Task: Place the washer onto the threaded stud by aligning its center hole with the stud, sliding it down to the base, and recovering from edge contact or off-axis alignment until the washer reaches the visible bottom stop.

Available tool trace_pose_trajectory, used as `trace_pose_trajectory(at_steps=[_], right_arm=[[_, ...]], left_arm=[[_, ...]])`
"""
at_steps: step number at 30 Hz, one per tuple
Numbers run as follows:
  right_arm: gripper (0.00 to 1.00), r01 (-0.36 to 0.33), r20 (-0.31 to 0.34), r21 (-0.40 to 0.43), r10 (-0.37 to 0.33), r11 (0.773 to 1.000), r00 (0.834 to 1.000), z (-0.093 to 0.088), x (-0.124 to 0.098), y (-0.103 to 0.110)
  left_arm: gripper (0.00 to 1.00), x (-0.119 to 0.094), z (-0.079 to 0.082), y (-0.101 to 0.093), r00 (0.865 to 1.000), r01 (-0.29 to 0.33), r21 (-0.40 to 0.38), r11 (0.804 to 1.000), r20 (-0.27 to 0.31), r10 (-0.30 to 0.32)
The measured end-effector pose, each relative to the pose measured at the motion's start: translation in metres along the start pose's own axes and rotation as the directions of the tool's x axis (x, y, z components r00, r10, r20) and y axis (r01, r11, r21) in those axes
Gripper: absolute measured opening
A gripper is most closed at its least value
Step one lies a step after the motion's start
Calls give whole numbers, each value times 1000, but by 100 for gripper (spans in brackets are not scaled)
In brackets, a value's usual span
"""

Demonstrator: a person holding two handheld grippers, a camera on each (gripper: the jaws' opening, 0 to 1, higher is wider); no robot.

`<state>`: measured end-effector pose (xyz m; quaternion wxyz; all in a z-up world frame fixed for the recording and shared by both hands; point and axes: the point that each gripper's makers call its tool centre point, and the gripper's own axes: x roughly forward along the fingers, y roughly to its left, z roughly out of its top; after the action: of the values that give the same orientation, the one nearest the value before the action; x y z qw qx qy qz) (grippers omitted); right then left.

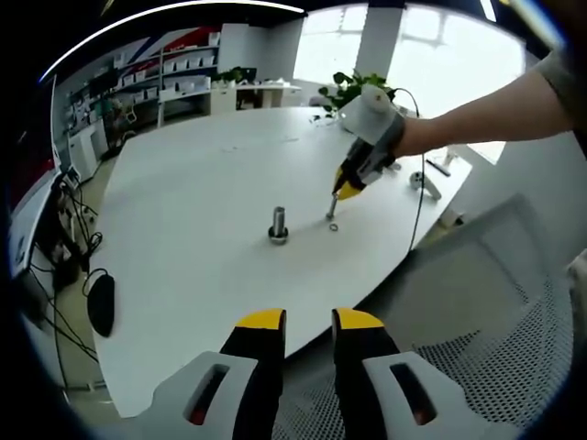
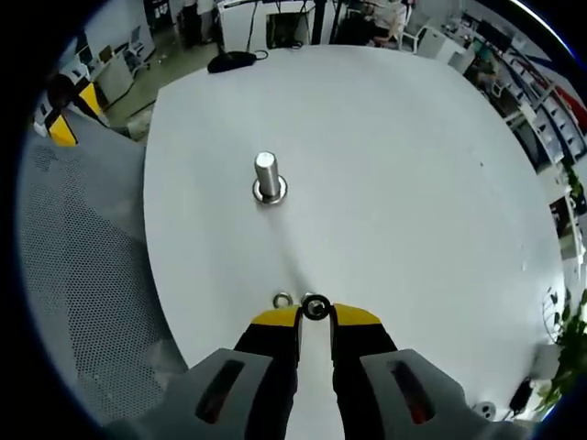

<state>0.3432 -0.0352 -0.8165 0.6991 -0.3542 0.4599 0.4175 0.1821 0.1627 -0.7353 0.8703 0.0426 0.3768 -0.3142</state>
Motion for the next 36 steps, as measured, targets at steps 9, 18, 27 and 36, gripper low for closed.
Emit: trace_pose_trajectory(at_steps=[9, 18, 27, 36], right_arm=[[14, -2, -18, 0, 2, 1000, 1000, -4, 2, 0], [14, -9, -37, 6, 9, 1000, 999, -7, 12, 0], [14, -19, -61, 19, 21, 1000, 998, -12, 25, 1], [15, -23, -88, 24, 25, 999, 996, -19, 36, -1]], left_arm=[[17, 0, 1, 0, 1000, 1, -2, 1000, 4, -1], [17, 0, 1, 0, 1000, 2, -2, 1000, 5, -2], [17, 0, -1, 0, 1000, 0, -3, 1000, -1, 0], [17, 0, 0, 0, 1000, -1, -5, 1000, -1, 1]])
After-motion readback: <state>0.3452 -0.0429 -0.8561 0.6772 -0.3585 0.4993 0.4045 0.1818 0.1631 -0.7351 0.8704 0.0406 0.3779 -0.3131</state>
